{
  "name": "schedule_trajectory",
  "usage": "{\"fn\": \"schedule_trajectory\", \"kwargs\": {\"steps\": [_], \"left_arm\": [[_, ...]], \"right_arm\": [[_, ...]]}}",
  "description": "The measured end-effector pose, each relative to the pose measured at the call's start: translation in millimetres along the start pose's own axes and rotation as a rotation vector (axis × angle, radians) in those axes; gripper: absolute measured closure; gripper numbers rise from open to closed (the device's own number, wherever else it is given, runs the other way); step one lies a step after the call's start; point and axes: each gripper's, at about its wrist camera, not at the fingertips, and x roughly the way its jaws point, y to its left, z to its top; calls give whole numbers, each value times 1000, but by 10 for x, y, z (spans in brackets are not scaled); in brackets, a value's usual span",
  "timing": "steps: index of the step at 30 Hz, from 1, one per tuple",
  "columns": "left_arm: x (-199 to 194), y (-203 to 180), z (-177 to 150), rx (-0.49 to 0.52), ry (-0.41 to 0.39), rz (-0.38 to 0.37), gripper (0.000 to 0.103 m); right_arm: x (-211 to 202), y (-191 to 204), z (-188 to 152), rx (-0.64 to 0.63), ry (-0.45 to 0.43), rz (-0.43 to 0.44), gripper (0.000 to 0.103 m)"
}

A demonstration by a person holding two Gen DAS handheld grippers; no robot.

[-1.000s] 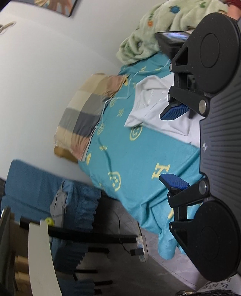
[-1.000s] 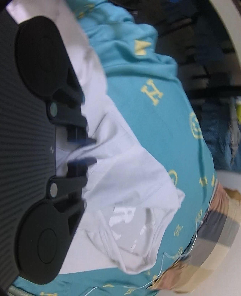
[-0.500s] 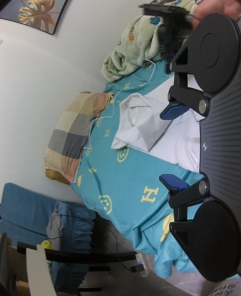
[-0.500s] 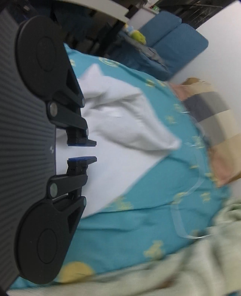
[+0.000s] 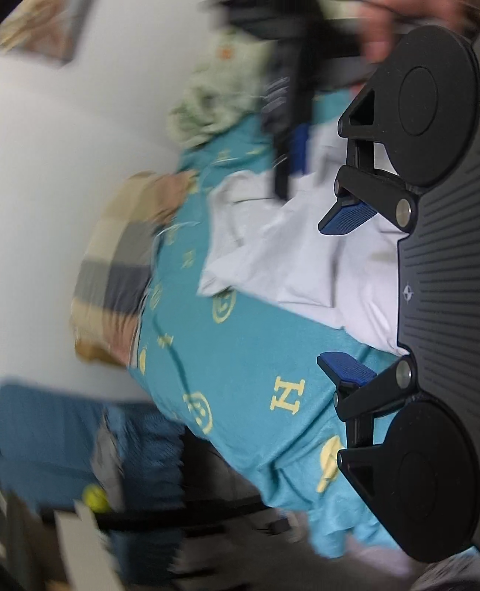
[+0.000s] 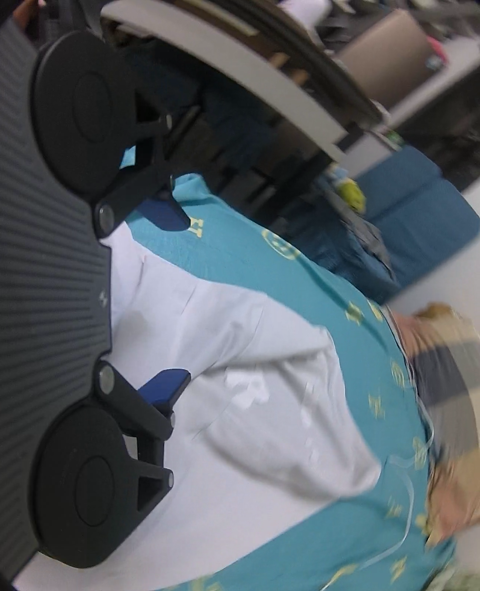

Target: Fold clothes

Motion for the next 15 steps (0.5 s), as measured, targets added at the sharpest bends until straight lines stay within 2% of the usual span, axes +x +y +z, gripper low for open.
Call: {"fn": "schedule_trajectory", "kwargs": {"steps": [3, 6, 9, 11, 13, 14, 15], "left_arm": [[89, -151, -71, 98, 60, -49, 29], [136, -241, -139, 164, 82, -66, 29], [167, -232, -182, 173, 111, -98, 29], [183, -241, -219, 192, 128, -113, 29], [199, -257, -259, 218, 133, -121, 29], [210, -263, -278, 228, 136, -125, 29], [219, -269, -291, 232, 136, -127, 29]], "right_arm": [[285, 170, 95, -140, 78, 13, 20], [552, 340, 159, -270, 169, 23, 20], [811, 556, 122, -418, 259, 0, 21], [1004, 669, 51, -519, 323, -69, 21], [1150, 741, -26, -594, 367, -139, 32], [1198, 767, -63, -625, 379, -170, 46], [1186, 789, -85, -647, 365, -196, 69]]}}
